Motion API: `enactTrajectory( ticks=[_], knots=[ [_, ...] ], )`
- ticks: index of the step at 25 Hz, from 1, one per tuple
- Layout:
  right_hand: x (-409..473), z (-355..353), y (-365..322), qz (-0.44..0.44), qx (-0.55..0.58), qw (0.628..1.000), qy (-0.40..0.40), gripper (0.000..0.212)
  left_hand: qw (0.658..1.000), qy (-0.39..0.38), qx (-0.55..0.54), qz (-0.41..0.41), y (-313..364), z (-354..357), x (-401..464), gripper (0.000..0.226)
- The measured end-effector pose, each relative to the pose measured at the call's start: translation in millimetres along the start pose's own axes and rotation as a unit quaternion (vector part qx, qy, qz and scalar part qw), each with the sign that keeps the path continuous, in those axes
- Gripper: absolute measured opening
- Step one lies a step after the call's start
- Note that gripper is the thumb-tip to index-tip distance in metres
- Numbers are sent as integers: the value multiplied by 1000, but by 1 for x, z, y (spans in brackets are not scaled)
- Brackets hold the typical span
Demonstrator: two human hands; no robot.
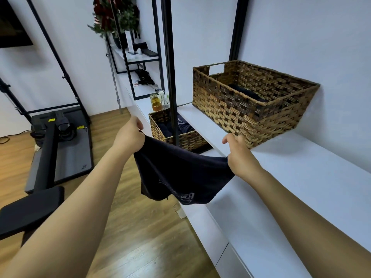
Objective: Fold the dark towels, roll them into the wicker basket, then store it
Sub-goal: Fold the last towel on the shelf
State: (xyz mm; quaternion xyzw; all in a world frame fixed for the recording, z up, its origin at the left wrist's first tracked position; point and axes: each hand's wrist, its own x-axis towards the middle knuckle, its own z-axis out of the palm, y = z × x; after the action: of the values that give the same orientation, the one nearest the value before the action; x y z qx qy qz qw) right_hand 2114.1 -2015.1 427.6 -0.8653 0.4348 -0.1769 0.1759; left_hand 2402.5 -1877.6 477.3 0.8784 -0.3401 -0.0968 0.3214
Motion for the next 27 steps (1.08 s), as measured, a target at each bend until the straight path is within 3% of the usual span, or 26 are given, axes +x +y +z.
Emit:
enactTrajectory(
  ticks=[3,7,10,12,14,18,22,27],
  knots=[
    [7,11,11,88,197,976,41,39,1000,-2,1,-5,1,3,0,37],
    [17,9,8,235,462,854,43,37,996,-35,-81,-18,9,10,5,33],
    [19,-1,-3,261,570,779,-13,34,989,-45,-143,-9,19,14,0,35],
    [20,-7,-9,245,609,754,-36,28,985,-89,-143,36,31,20,-11,31],
    [19,-11,-17,228,624,745,-58,22,974,-160,-109,119,43,29,-24,18],
    [20,-19,-32,188,647,734,-81,16,929,-257,71,256,66,53,-43,49],
    [16,-29,-39,152,659,732,-80,19,915,-191,108,338,79,79,-50,25],
    [8,-27,-24,113,599,793,-5,13,945,-146,-4,294,83,82,-44,27]
  ],
)
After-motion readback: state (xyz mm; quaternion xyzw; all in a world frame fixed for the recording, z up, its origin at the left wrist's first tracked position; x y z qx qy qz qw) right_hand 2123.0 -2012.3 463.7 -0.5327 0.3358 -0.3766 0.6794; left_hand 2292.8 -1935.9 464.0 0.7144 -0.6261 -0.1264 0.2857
